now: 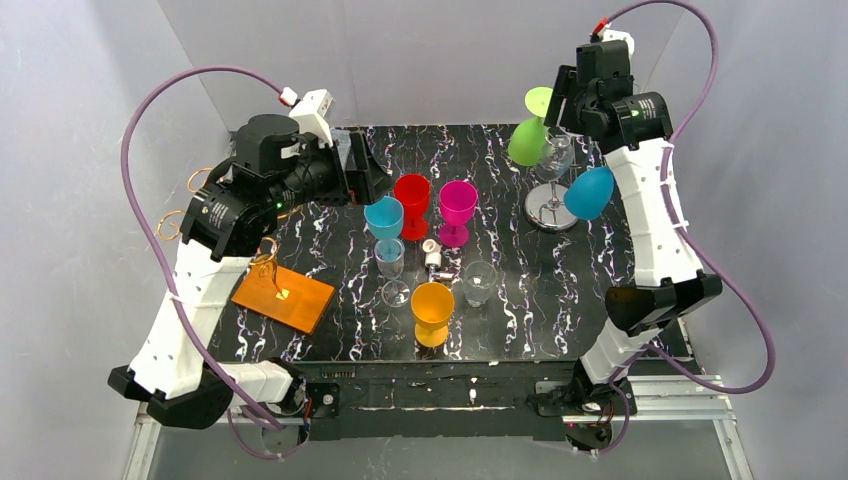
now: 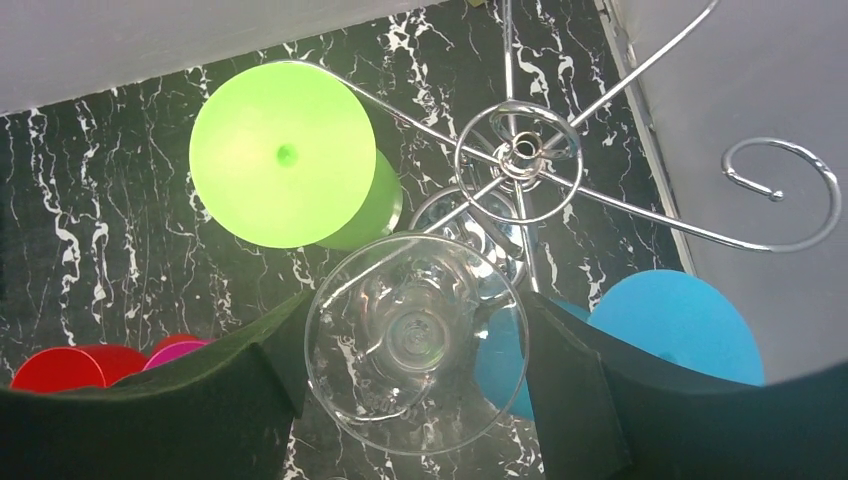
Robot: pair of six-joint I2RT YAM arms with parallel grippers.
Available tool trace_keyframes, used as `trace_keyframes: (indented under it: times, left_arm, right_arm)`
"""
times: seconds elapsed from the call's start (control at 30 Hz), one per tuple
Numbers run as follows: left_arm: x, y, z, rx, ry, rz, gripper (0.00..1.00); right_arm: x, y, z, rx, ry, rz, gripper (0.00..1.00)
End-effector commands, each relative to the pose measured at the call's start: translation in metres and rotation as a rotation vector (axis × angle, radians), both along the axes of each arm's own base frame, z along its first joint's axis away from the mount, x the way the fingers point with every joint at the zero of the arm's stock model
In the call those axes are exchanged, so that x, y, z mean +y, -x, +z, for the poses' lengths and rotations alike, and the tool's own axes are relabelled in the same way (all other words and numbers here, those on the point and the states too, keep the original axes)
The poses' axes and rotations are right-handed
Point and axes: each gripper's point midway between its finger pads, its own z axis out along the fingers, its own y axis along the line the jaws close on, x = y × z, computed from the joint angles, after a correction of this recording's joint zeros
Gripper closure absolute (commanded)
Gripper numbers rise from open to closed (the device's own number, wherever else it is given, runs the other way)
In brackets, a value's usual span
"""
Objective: Take the wine glass off the wine glass rack
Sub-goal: Pick up the wine glass from the wine rack.
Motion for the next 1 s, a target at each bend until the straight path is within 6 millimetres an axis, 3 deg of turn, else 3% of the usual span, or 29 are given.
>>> trace_keyframes:
  times: [0.0,0.57,0.7,0.97]
  left_arm:
    - [-0.007,0.0,0.005,-0.013,0.019,-0.023,0.02]
    - [-0.024,0.004,0.0,0.021,0.069,-0.086,0.02]
    - [-0.04,0.008,-0.005,0.059,0.112,-0.139,0.02]
    - [-0.091,0.011,-0.01,0.098,0.224,-0.225,0.02]
  right_arm:
    - [-0.013,0.017,0.04,-0.122,-0.025,-0.042,0.6]
    - [-0.007,0.04,0.031,-0.098,-0.088,-0.007,0.63]
    - [-0.002,0.049,0.032,-0.09,-0.117,0.021,0.64]
    - [0.008,0.071,0.036,-0.07,-0.173,0.087,0.65]
